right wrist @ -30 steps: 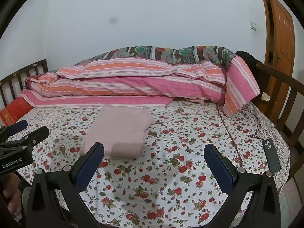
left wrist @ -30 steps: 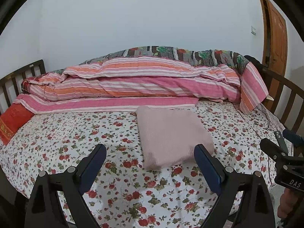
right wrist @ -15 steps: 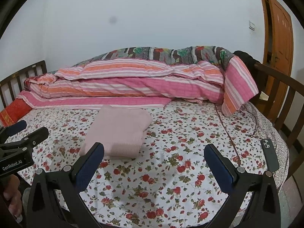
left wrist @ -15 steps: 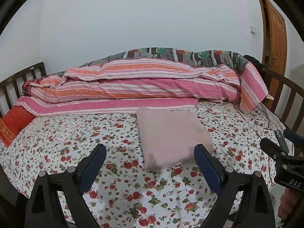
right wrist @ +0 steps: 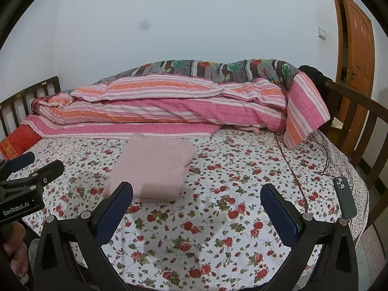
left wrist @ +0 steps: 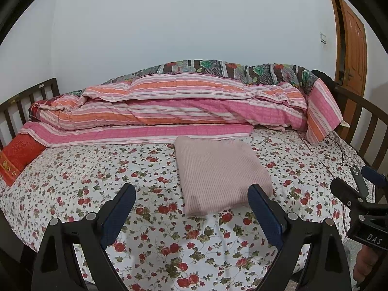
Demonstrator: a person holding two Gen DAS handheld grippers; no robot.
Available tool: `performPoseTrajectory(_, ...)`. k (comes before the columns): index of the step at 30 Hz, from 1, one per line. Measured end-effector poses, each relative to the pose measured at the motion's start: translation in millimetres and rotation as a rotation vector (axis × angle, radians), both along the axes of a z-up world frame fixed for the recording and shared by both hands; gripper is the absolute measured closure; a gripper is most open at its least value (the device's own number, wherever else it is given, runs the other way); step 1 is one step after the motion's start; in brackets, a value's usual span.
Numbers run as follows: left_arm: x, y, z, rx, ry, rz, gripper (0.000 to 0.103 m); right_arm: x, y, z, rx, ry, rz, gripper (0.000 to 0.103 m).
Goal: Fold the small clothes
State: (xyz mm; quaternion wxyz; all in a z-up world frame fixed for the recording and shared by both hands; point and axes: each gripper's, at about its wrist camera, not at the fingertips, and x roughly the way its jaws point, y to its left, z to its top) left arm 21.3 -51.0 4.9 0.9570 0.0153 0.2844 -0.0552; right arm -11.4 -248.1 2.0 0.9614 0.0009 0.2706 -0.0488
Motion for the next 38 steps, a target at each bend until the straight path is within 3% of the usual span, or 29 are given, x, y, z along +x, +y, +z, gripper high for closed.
performPoseTrajectory(38, 5.4, -4.4, -4.8, 0.01, 0.003, -0.015, 0.009, 0.1, 2.9, 1.8, -0.004, -0.016, -0.034, 0.0)
